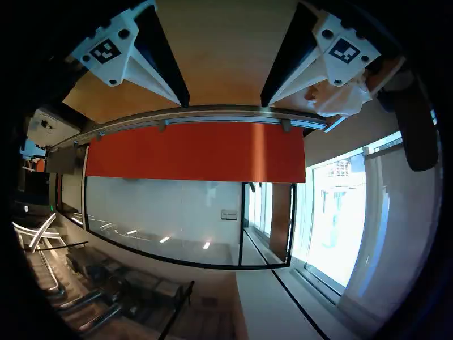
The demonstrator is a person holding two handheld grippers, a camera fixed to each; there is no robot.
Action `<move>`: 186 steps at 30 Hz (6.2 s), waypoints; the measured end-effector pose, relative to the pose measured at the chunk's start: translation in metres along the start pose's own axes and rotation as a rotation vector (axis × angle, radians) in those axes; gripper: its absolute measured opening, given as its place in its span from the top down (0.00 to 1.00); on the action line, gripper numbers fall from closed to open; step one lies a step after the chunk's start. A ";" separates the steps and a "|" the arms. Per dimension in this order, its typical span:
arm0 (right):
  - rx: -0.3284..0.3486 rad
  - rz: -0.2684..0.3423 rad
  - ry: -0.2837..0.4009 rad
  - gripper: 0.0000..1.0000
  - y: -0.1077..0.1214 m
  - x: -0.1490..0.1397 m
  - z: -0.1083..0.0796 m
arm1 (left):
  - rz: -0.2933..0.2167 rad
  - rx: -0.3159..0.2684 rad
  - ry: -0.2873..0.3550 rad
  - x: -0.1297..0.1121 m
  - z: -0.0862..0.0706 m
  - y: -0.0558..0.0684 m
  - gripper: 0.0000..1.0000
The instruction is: Fold towel
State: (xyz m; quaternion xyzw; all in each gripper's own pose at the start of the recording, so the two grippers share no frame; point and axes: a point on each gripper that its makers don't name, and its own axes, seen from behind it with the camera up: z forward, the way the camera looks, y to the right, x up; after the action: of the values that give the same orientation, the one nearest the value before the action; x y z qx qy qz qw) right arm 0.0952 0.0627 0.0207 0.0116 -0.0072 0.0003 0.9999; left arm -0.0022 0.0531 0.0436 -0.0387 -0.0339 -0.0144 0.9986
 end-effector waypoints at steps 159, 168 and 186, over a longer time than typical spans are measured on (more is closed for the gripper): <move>-0.038 0.072 0.033 0.07 -0.048 -0.228 0.000 | 0.038 0.101 0.114 -0.203 -0.013 -0.066 0.07; -0.023 0.062 0.045 0.07 -0.048 -0.233 -0.003 | 0.038 0.101 0.114 -0.203 -0.014 -0.066 0.06; -0.009 0.009 0.045 0.06 -0.056 -0.247 -0.005 | 0.038 0.101 0.114 -0.203 -0.015 -0.066 0.07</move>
State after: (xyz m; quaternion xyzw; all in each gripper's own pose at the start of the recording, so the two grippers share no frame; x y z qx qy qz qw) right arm -0.1520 0.0066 0.0109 0.0072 0.0154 0.0048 0.9998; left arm -0.2055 -0.0086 0.0201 0.0121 0.0229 0.0040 0.9997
